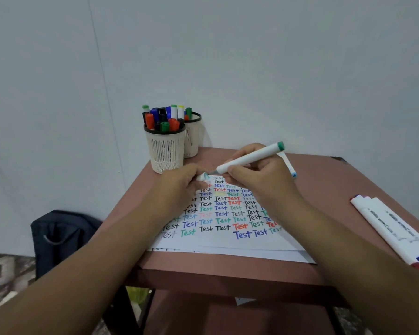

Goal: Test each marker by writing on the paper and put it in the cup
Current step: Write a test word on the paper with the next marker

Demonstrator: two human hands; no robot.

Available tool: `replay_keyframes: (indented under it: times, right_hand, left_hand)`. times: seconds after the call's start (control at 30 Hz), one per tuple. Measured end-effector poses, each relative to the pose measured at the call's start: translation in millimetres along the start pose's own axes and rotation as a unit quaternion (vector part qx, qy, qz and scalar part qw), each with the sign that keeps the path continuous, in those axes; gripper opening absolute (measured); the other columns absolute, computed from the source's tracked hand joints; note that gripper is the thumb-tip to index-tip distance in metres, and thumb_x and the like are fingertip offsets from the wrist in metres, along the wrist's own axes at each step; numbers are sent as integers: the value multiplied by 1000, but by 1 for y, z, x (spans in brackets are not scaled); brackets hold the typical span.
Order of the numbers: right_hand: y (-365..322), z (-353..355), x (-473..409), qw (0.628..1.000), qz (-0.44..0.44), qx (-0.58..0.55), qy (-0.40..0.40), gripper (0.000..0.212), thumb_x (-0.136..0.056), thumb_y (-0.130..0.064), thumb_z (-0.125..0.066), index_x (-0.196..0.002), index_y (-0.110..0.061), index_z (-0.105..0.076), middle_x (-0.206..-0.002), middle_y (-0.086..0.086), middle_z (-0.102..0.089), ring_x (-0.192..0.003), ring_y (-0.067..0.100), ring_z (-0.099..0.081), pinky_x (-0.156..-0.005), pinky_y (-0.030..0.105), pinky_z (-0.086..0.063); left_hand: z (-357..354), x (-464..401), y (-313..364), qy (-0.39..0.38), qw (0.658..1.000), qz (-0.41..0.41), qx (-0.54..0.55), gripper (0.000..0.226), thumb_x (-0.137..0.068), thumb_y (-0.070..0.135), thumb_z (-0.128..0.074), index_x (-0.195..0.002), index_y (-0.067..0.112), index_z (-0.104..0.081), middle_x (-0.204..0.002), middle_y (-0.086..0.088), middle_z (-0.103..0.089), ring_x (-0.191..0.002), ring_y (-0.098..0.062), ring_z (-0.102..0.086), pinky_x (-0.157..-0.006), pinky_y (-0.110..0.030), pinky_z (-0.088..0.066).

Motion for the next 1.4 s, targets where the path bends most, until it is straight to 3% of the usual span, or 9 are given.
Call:
replay_keyframes:
  times: [0.17,0.33,0.63,0.73,0.83,0.97,1.07,1.27,1.4]
  right_hand:
    - [5,-7,-4,998,19,63,-6,14,-76,-19,-81,-85,-27,-73,-88,17,-75,-92,41,-73,-79,65,-58]
    - [8,-11,-6,991,20,133,-27,14,-83,-15,-83,-88,-26,-76,-85,3,-78,-85,26,-74,-78,58,-60]
    - [26,-19,-16,992,-86,-79,-44,15,-89,2,-75,-103,-4,-71,-99,19,-77,-96,31,-76,-86,38,-63]
    - [28,-13,-20,982,-124,-143,0,35,-85,2,-79,-114,-7,-62,-111,16,-72,-102,25,-73,-84,36,-63]
    - [24,5,-26,993,-73,43,81,68,-78,-19,-90,-132,-31,-50,-124,-6,-63,-112,11,-65,-87,33,-57]
    - [14,12,-26,935,89,326,110,90,-80,-32,-86,-154,-42,-35,-147,-6,-39,-133,18,-35,-106,34,-35]
    - [12,-1,-26,863,205,453,87,79,-77,-37,-87,-147,-43,-50,-149,-6,-44,-135,27,-31,-107,51,-37]
    - [19,-30,-27,767,367,526,24,32,-78,-26,-85,-109,-32,-77,-124,-4,-65,-124,28,-41,-91,44,-29]
    - [8,-33,-48,741,409,532,23,15,-82,-24,-83,-96,-19,-77,-98,-2,-68,-101,29,-51,-77,41,-39]
  left_hand:
    - [-4,-3,-4,1,999,-46,5,19,-94,22,-68,-110,30,-71,-77,17,-63,-77,-2,-57,-61,-15,-39]
    - [-6,-4,-4,-9,996,-85,20,33,-96,18,-65,-107,50,-64,-75,26,-61,-82,-3,-58,-64,-14,-42]
    - [-4,0,2,-10,998,-64,-27,16,-102,19,-54,-105,29,-66,-75,14,-55,-70,-1,-50,-61,-17,-36]
    - [0,-1,6,8,998,-62,-31,14,-102,23,-55,-109,23,-66,-79,11,-57,-73,-6,-52,-63,-25,-40]
    - [6,-1,9,24,997,-60,-36,13,-103,26,-53,-101,24,-65,-78,8,-58,-72,-8,-52,-63,-27,-41]
    - [8,-3,13,27,995,-76,-56,18,-102,26,-52,-89,23,-64,-69,5,-57,-63,-12,-51,-56,-31,-40]
    - [7,-4,14,33,994,-84,-64,18,-102,24,-53,-91,19,-66,-70,3,-57,-65,-11,-50,-60,-35,-41]
    - [6,-5,9,57,989,-119,-69,15,-100,30,-56,-93,24,-67,-75,7,-57,-72,-8,-49,-63,-33,-40]
    - [7,-4,-2,93,994,-54,-5,49,-91,42,-69,-135,28,-54,-93,16,-57,-83,0,-51,-72,-21,-44]
Point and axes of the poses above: each hand's wrist, its own x-axis away from the middle knuckle, its own z-axis out of the back of the hand, y = z × x, the point moved 5 cm from there along -x, towards the middle knuckle
